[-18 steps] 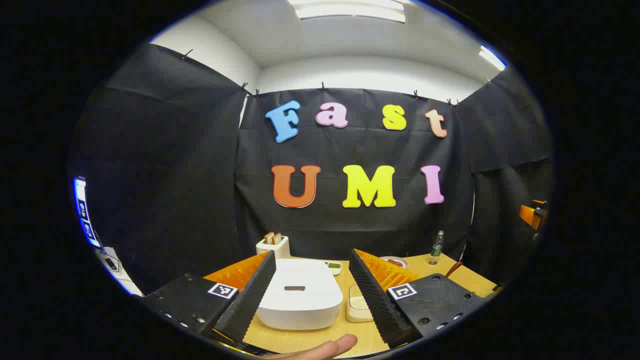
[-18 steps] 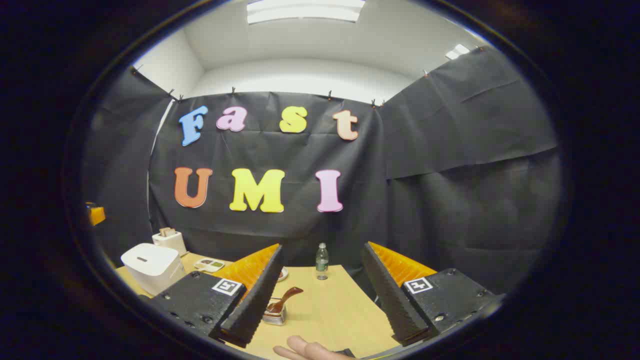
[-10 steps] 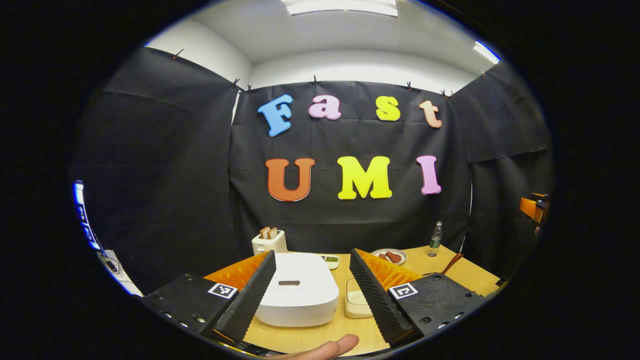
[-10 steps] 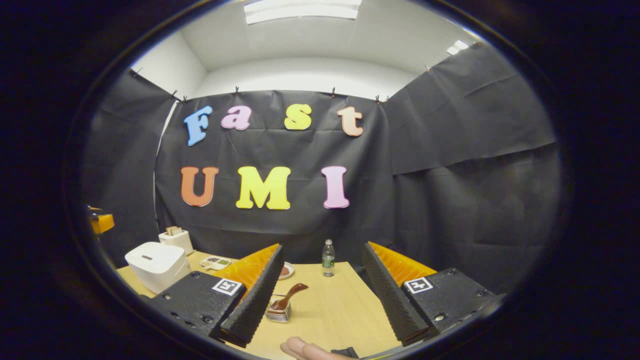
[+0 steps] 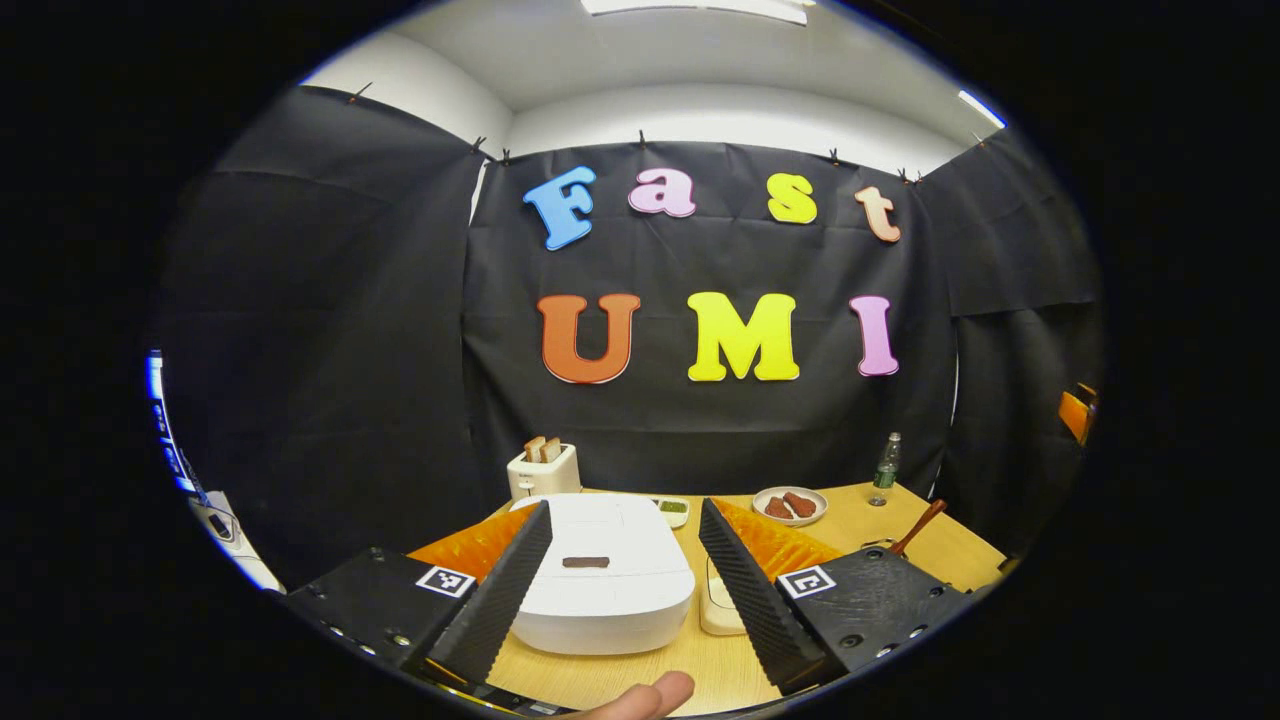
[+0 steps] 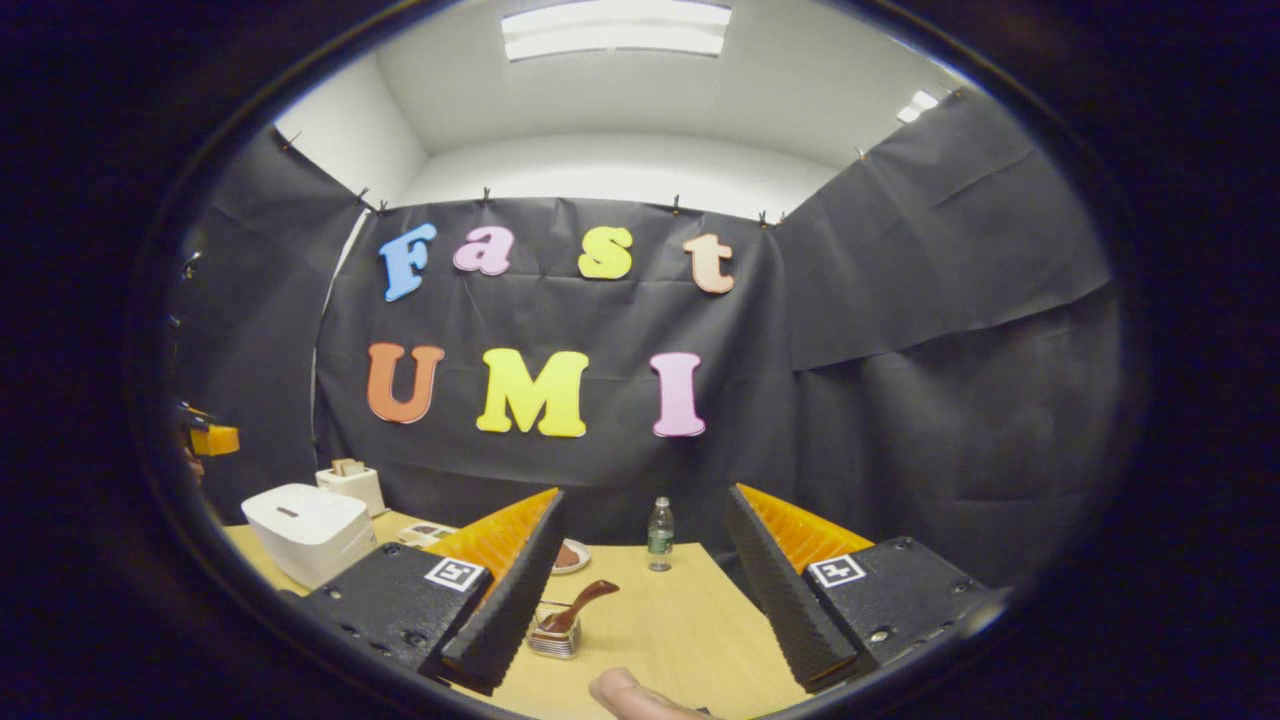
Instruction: Close the left gripper, press the button to open the rice cooker; take a wooden spoon from the chopstick holder with the right hand, scoop a spoonful of rice and pour it into the rice cooker, then put the wooden spoon back into the chopstick holder.
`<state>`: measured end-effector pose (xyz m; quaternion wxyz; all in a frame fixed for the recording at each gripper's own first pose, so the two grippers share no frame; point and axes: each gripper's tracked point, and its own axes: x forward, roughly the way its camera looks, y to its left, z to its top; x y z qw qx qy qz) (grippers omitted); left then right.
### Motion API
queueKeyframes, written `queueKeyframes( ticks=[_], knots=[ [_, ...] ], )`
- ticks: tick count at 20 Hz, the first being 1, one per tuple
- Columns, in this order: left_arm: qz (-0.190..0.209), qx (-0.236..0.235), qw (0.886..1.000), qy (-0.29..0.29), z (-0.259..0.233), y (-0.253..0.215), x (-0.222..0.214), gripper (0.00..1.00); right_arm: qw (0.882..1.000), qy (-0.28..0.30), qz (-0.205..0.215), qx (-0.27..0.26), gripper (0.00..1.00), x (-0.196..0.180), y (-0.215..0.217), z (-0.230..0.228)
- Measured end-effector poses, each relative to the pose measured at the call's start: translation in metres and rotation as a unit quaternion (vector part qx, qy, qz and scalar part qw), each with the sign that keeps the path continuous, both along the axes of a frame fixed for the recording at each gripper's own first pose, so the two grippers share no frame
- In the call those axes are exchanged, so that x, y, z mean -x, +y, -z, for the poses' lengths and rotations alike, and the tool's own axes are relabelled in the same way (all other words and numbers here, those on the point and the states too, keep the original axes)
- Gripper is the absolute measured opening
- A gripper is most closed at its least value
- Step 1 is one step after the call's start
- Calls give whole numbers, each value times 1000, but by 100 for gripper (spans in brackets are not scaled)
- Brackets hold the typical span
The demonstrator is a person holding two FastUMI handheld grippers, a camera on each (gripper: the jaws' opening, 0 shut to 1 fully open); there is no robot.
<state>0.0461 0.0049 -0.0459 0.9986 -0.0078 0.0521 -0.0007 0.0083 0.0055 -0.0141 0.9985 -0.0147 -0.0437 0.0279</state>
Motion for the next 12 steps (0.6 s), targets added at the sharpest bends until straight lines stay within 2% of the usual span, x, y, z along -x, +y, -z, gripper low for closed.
queueKeyframes(
  ticks=[3, 4, 5, 6, 7, 8, 9, 10, 12],
  knots=[
    [12, 12, 1000, 21, 14, -1, -23, 94, 1000, 1, -11, -4, 100, -3, 3, 9],
    [14, 17, 999, 24, 16, -1, -30, 78, 1000, 4, -11, -7, 100, -6, 0, 13],
    [11, 17, 999, 25, 20, 2, -36, 71, 1000, 8, -9, -8, 100, -8, -4, 18],
    [11, 16, 999, 29, 25, 3, -42, 50, 1000, 12, -6, -12, 100, -11, -7, 22],
    [17, 15, 999, 35, 30, 2, -46, 59, 1000, 17, -4, -15, 100, -14, -10, 26],
    [18, 11, 999, 42, 35, 2, -51, 50, 1000, 22, -3, -16, 100, -17, -11, 31],
    [12, 6, 999, 46, 39, 6, -58, 51, 999, 28, -1, -17, 100, -20, -14, 35],
    [6, 0, 999, 53, 45, 10, -64, 26, 999, 34, -1, -19, 99, -23, -17, 41],
    [2, -10, 998, 58, 51, 11, -72, 24, 999, 39, -2, -25, 100, -29, -22, 47]
  ],
)
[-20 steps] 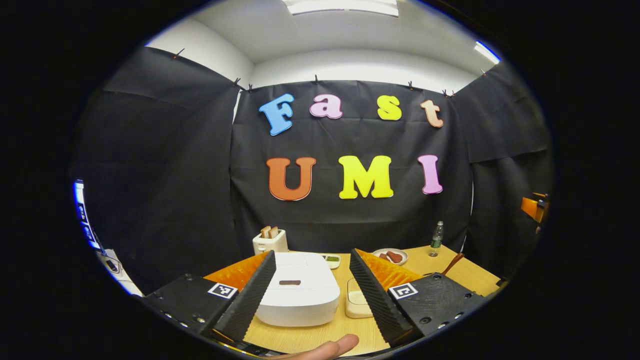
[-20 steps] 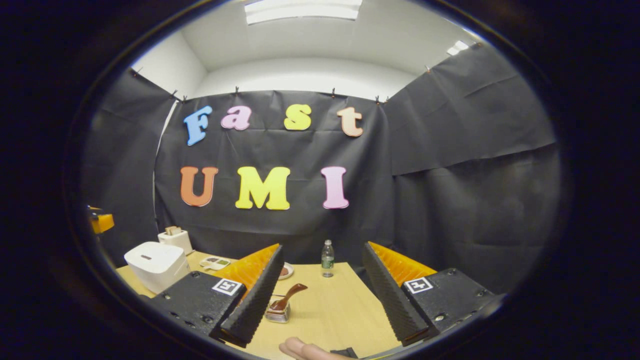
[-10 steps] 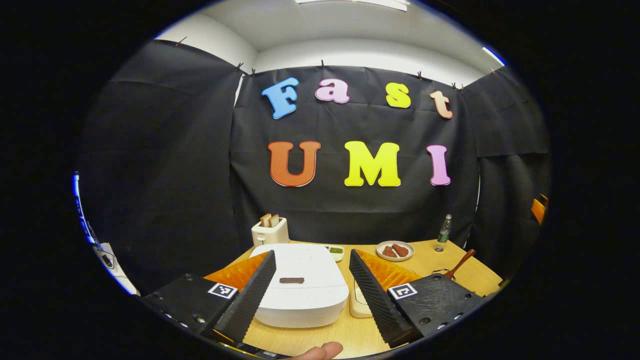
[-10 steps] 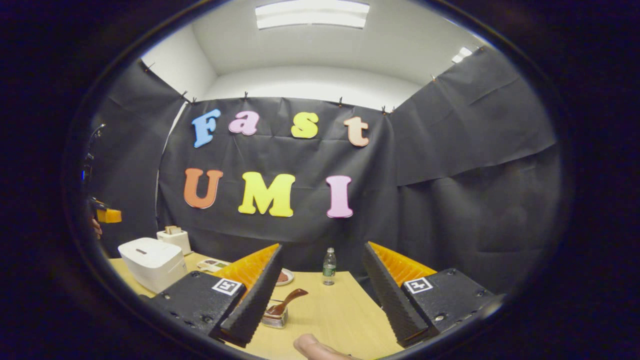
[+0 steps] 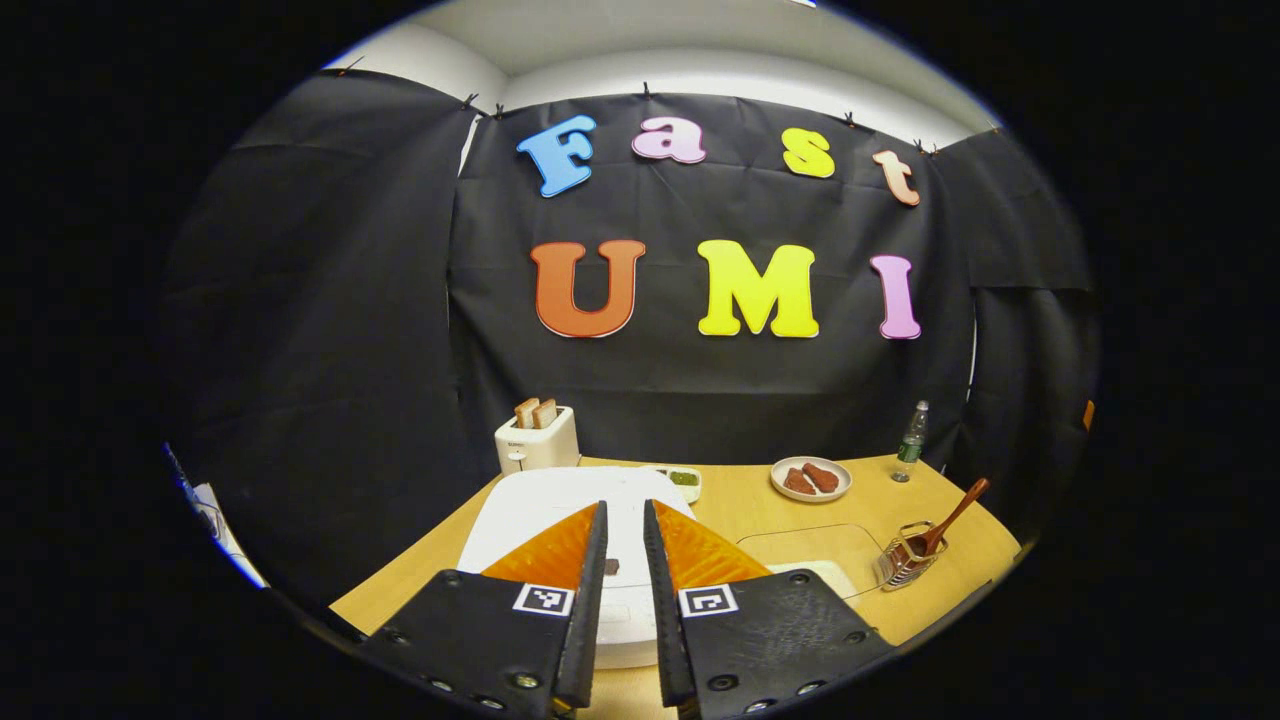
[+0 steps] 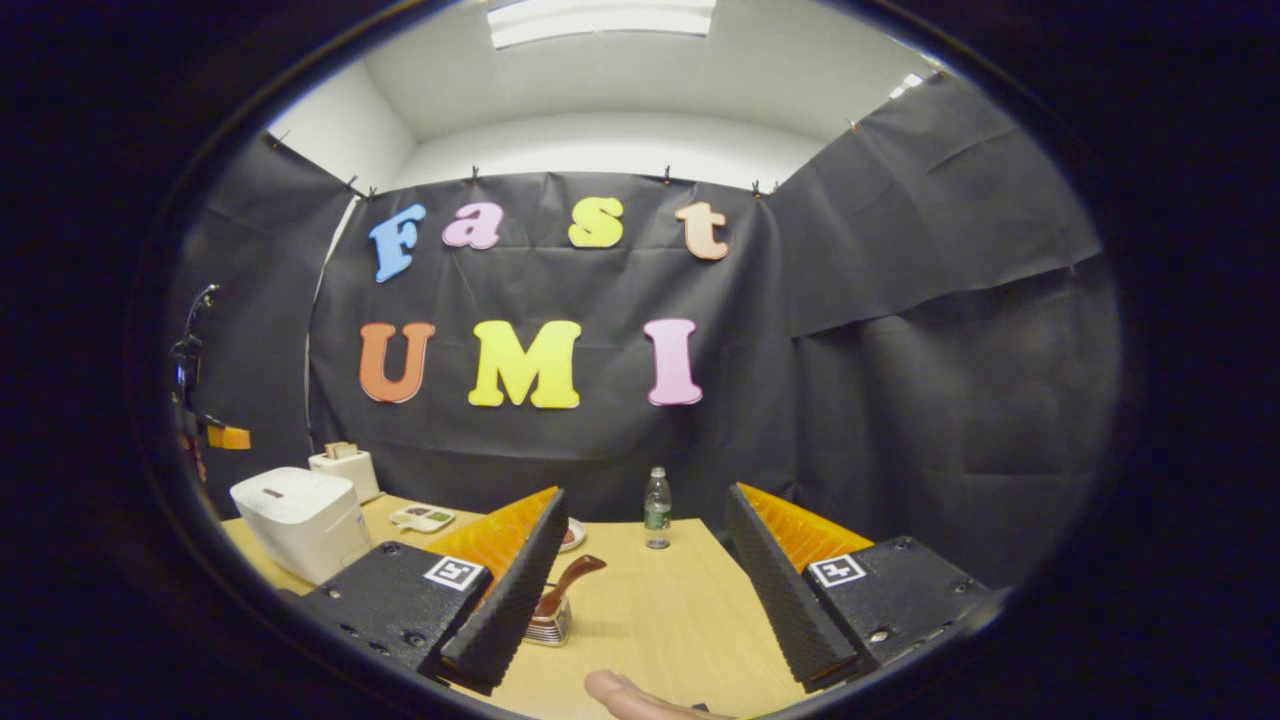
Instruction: Close the left gripper, press the button to open the rice cooker; take a wooden spoon from the chopstick holder with the right hand, scoop a spoonful of rice and pour it into the rice cooker, then put the wooden spoon back into the chopstick holder.
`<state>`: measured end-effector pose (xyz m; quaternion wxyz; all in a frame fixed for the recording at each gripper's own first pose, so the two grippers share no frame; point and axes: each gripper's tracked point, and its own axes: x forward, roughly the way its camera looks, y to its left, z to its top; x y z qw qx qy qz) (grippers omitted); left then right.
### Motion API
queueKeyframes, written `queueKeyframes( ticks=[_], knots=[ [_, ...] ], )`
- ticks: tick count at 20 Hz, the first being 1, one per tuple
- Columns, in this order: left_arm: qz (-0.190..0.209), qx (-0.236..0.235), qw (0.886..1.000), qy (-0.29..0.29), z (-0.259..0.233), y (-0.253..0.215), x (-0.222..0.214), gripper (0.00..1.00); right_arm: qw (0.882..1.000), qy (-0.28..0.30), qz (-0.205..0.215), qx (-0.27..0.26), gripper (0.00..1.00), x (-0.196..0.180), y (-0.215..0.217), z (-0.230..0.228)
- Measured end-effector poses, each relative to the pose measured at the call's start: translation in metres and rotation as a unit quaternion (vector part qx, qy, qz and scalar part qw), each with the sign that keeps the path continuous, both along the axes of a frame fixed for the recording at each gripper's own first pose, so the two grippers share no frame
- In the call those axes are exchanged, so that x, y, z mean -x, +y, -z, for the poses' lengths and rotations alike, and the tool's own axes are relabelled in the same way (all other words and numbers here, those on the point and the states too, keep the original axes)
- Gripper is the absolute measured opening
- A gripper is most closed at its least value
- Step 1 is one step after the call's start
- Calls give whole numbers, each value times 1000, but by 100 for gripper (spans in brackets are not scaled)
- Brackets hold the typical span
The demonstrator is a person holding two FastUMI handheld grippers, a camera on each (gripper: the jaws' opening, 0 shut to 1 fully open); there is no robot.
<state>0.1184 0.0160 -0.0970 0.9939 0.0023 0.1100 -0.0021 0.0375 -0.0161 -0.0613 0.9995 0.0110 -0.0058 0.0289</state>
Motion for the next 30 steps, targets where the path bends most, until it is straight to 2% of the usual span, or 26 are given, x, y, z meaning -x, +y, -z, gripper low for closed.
queueKeyframes(
  ticks=[2, 3, 4, 7, 10, 12, 15, 19, 23, 25, 30],
  knots=[
    [-4, -22, 1000, 1, 5, 4, -9, 24, 1000, 6, -4, 0, 100, -5, -3, 11],
    [-24, -31, 999, -1, 3, 17, -10, 25, 1000, 10, -2, 2, 100, -8, -6, 16],
    [-29, -33, 999, 12, 13, 18, -19, 0, 1000, 14, 0, 5, 99, -12, -10, 22],
    [-27, -25, 998, 51, 37, 14, -31, 0, 1000, 31, -1, -4, 99, -23, -13, 38],
    [-29, -33, 995, 88, 63, 17, -43, 0, 998, 51, -33, -8, 100, -31, -2, 56],
    [-25, -22, 993, 112, 77, 15, -47, 0, 998, 55, -39, 0, 100, -34, -3, 64],
    [-43, -29, 990, 128, 86, 26, -49, 0, 998, 35, -25, 44, 100, -36, -6, 68],
    [-48, -8, 987, 153, 102, 28, -43, 0, 994, -20, -5, 108, 99, -32, -7, 56],
    [-44, -2, 986, 163, 105, 29, -35, 0, 997, -1, -32, 70, 100, -25, 8, 65],
    [-42, -8, 983, 178, 111, 29, -32, 0, 997, -3, -24, 68, 100, -23, 4, 60],
    [-37, -19, 986, 164, 106, 31, -32, 0, 997, -9, -24, 70, 100, -13, 11, 54]
  ],
)
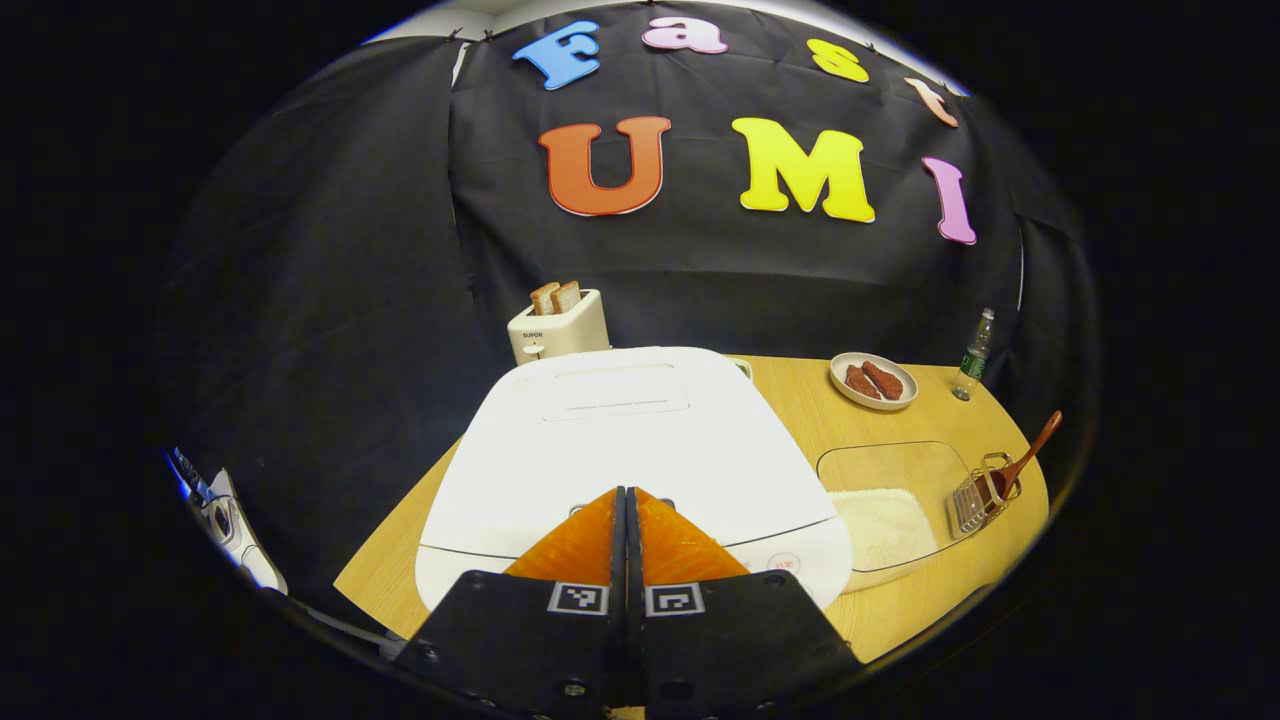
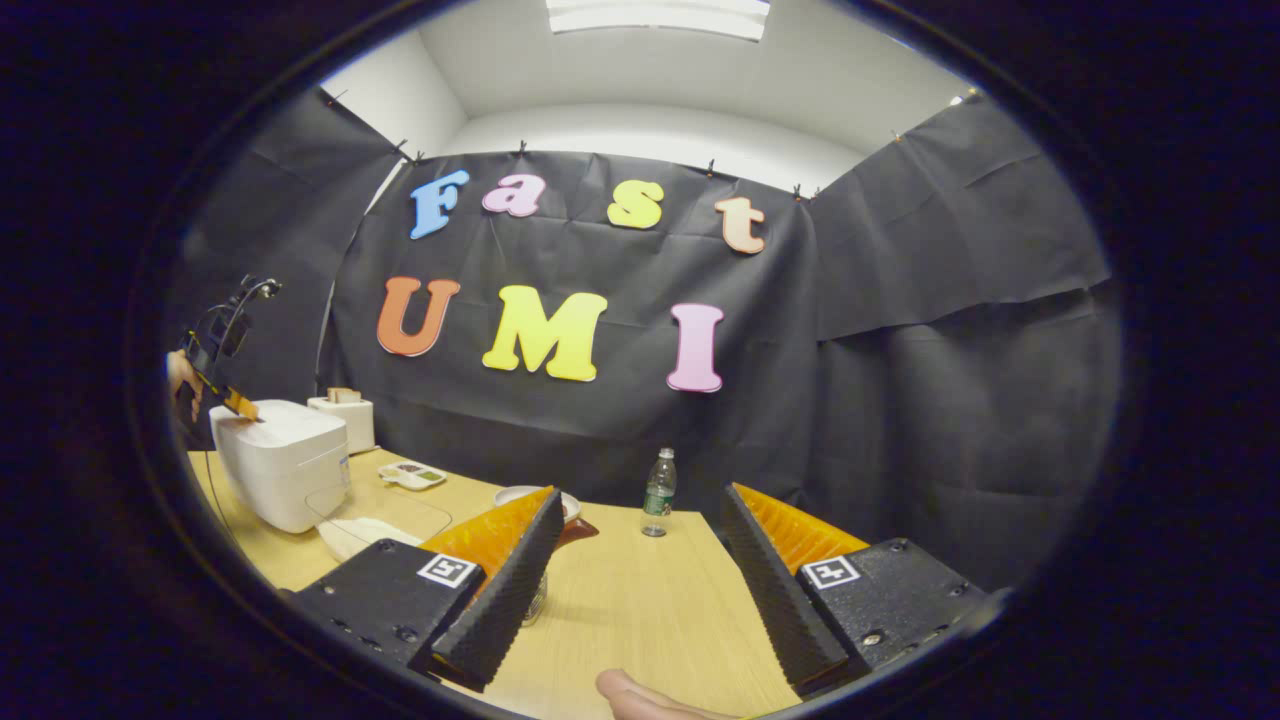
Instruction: Close the left gripper, press the button to open the rice cooker; take a wooden spoon from the chopstick holder with the right hand, scoop a spoonful of rice and pour it into the rice cooker, then put the wooden spoon back into the chopstick holder.
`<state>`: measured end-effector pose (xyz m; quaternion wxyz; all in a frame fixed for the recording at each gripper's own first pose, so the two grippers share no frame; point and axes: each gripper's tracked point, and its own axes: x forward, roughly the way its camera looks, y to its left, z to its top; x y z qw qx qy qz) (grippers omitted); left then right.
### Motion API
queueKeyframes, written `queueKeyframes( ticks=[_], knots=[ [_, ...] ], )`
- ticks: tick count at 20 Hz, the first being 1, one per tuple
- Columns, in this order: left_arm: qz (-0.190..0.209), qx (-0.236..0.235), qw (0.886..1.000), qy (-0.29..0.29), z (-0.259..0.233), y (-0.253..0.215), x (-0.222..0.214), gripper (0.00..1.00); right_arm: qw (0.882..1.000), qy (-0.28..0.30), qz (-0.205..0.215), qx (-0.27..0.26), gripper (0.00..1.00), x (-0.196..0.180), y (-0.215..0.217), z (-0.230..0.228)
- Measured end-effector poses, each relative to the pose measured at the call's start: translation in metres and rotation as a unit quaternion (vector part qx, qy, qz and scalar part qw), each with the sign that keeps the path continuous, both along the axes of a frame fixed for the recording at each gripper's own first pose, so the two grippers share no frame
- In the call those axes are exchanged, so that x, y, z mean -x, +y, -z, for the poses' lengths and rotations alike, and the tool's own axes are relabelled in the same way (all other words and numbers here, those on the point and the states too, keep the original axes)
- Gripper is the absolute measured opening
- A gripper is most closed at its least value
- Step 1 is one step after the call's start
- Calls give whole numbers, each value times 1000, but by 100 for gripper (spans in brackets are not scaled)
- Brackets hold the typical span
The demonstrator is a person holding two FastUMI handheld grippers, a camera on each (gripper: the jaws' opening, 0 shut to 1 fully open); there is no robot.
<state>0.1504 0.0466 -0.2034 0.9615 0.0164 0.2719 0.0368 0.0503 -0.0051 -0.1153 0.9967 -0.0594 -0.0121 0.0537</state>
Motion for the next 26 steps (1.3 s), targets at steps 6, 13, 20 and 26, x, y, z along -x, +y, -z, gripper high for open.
queueKeyframes(
  ticks=[6, 13, 20, 26],
  knots=[
    [-13, 7, 996, -83, -67, 12, 14, 0, 1000, -4, -1, 0, 100, 8, 11, -6],
    [-6, 36, 989, -147, -118, 14, 72, 28, 1000, 18, -3, 2, 100, 5, 29, 12],
    [-9, 28, 982, -188, -134, 10, 125, 94, 999, 51, -5, -2, 100, -16, 49, 53],
    [15, -3, 975, -221, -145, -5, 162, 94, 994, 107, 2, -24, 100, -55, 62, 101]
  ],
)
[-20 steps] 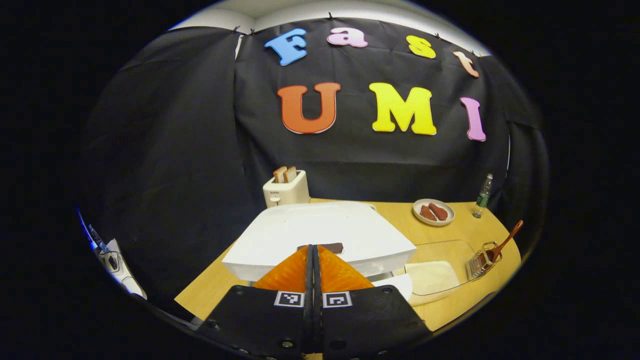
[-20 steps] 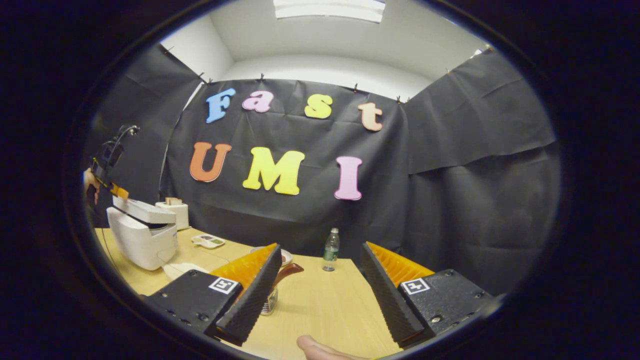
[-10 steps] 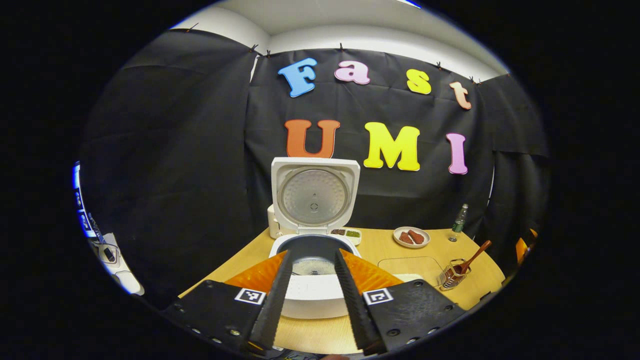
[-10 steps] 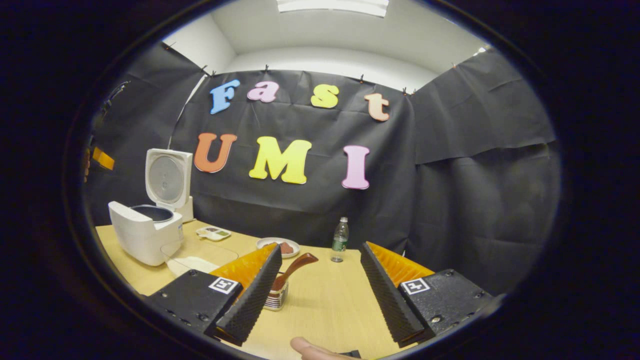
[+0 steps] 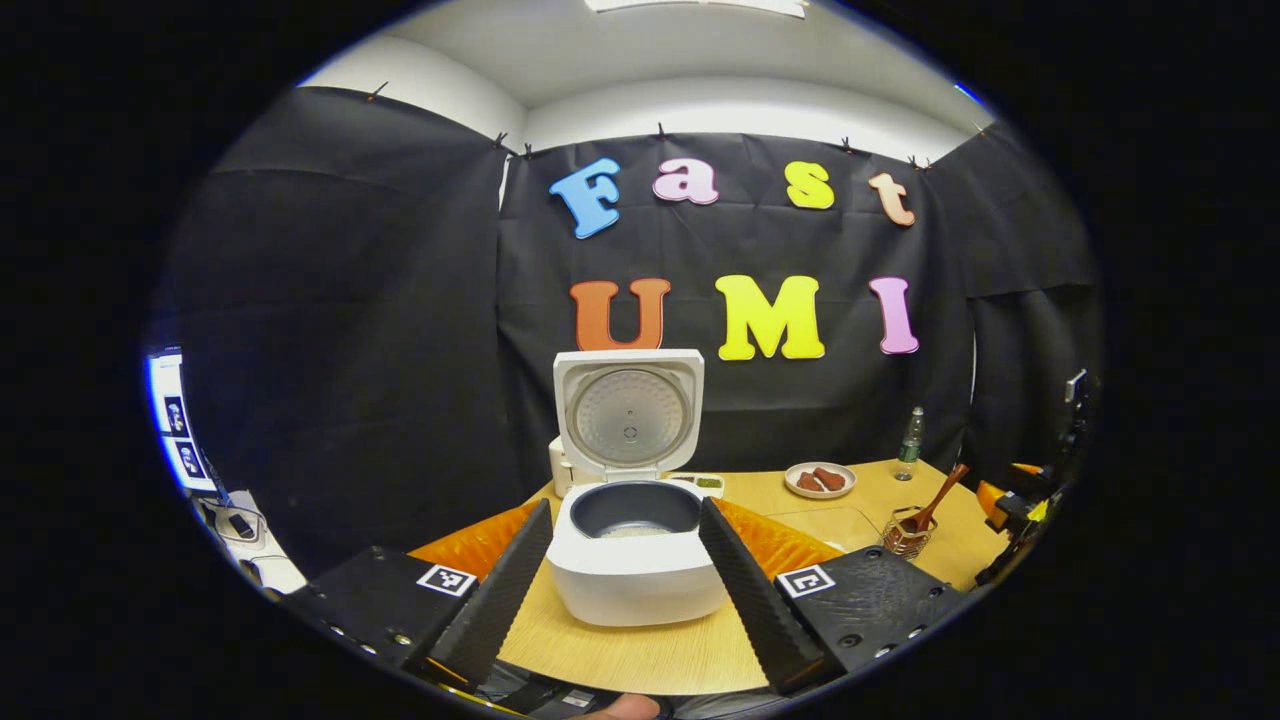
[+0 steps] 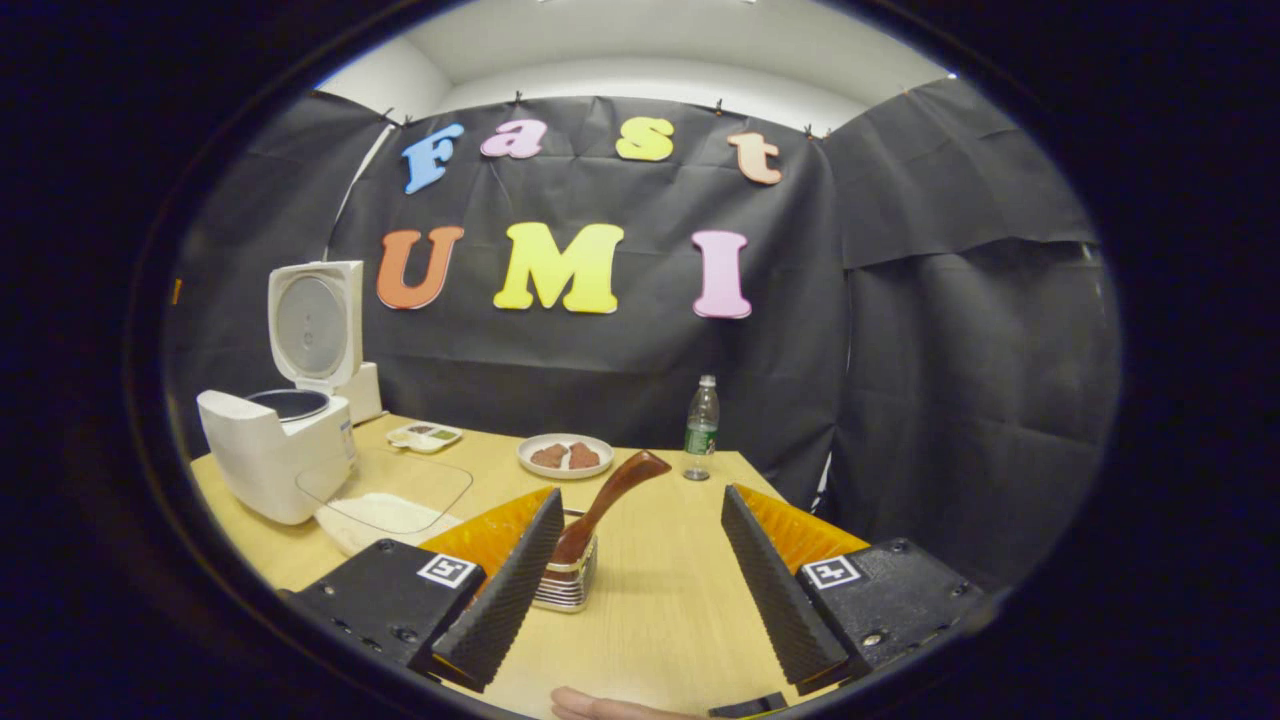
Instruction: Close the left gripper, press the button to open the rice cooker; take a wooden spoon from the chopstick holder with the right hand, scoop a spoonful of rice and pour it into the rice cooker, then put the wooden spoon back into the chopstick holder.
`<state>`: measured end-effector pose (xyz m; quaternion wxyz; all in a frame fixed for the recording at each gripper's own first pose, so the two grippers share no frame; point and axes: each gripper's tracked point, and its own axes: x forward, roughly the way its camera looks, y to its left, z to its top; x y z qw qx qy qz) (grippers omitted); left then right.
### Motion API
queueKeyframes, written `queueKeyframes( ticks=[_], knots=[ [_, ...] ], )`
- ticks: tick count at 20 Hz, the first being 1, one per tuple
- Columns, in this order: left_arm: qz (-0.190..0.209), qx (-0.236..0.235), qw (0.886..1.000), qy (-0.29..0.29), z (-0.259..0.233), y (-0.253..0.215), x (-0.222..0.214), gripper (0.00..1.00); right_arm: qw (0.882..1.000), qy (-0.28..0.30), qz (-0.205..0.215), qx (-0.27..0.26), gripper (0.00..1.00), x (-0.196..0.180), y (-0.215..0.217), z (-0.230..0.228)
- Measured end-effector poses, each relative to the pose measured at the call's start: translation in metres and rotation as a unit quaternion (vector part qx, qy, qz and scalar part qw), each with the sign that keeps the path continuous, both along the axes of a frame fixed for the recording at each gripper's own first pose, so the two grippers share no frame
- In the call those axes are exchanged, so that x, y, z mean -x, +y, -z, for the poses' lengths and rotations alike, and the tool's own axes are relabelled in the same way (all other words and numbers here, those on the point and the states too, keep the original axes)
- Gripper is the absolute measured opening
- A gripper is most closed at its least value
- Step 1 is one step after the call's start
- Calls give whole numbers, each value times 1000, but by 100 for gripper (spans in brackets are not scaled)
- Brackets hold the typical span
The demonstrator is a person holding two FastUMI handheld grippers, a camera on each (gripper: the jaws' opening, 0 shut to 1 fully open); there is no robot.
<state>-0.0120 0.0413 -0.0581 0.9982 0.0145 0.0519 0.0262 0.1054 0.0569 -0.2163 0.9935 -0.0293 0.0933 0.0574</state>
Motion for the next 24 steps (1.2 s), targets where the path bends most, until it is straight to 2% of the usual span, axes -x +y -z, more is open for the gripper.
queueKeyframes(
  ticks=[4, 7, 9, 15, 19, 20, 23, 24],
  knots=[
    [18, -15, 999, -23, -4, -13, 23, 94, 1000, 11, -2, 14, 100, -22, 12, 18],
    [57, 1, 998, -17, 9, -37, 49, 94, 1000, 9, 0, 20, 100, -36, 21, 22],
    [65, 6, 997, -32, 6, -40, 65, 94, 1000, 10, 12, 17, 100, -48, 22, 24],
    [32, -4, 998, -56, -1, -13, 79, 95, 997, 69, 15, -40, 100, -83, 47, 56],
    [23, 9, 999, -42, 10, -1, 74, 95, 991, 100, 14, -85, 100, -104, 57, 77],
    [17, 9, 999, -39, 10, 3, 74, 95, 989, 109, 13, -98, 94, -110, 60, 81],
    [6, 12, 999, -35, 13, 11, 77, 95, 984, 121, 20, -131, 90, -126, 56, 87],
    [4, 14, 999, -35, 13, 14, 79, 95, 982, 123, 25, -139, 83, -127, 54, 89]
  ],
)
